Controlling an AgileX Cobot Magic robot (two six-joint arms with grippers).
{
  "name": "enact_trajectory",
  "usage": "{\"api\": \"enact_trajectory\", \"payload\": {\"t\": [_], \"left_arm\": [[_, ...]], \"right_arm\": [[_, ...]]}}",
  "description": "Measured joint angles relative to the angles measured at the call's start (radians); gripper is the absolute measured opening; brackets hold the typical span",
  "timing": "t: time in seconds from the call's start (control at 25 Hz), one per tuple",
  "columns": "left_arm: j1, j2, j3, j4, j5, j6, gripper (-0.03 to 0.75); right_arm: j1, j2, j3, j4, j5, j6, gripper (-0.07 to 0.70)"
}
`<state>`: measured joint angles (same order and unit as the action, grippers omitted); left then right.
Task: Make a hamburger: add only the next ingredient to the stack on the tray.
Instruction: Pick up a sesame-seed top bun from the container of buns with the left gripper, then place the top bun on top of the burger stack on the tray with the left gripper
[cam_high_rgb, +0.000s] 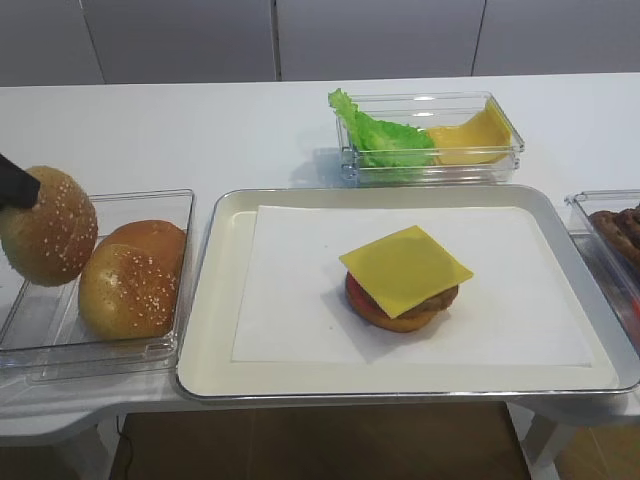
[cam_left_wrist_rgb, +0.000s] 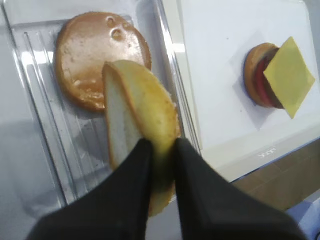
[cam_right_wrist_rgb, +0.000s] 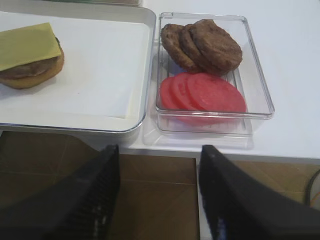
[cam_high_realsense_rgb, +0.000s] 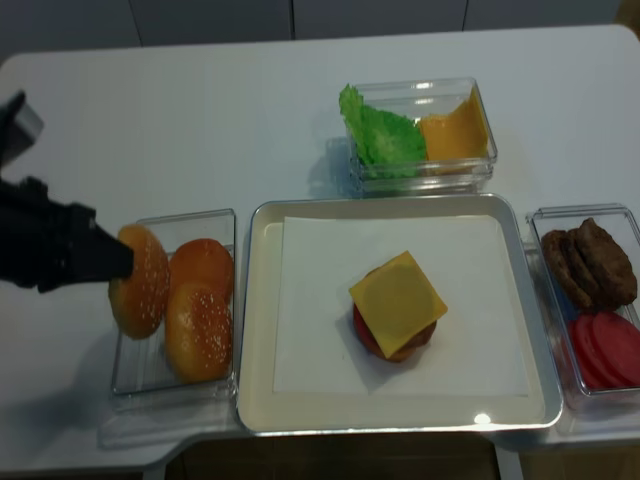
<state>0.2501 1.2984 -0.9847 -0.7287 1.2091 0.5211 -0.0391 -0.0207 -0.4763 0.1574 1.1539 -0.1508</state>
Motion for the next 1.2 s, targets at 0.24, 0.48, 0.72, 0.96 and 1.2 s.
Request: {"api": "enact_trajectory", "payload": {"t": [0.24,0.48,0.72,0.96,1.2], "left_arm": [[0.0,-0.006,-0.018,-0.054,0.004,0.0,0.098],[-0.006,-0.006,-0.018,-0.147,0.004,0.007,0.095],[-0.086,-0.006,-0.018,-0.217,0.004,0.024,0.095],[-0.202,-0.006,-0.018,-0.235,-0.039,0.016,0.092],[-0.33,0.013,-0.018,-0.311,-0.109,0.009,0.089]], "right_arm": [[0.0,0.0,0.0,0.0,0.0,0.0,0.388],[0.0,0.0,0.0,0.0,0.0,0.0,0.388],[0.0,0.0,0.0,0.0,0.0,0.0,0.388],[0.0,0.0,0.0,0.0,0.0,0.0,0.388],[0.0,0.0,0.0,0.0,0.0,0.002,0.388]]}}
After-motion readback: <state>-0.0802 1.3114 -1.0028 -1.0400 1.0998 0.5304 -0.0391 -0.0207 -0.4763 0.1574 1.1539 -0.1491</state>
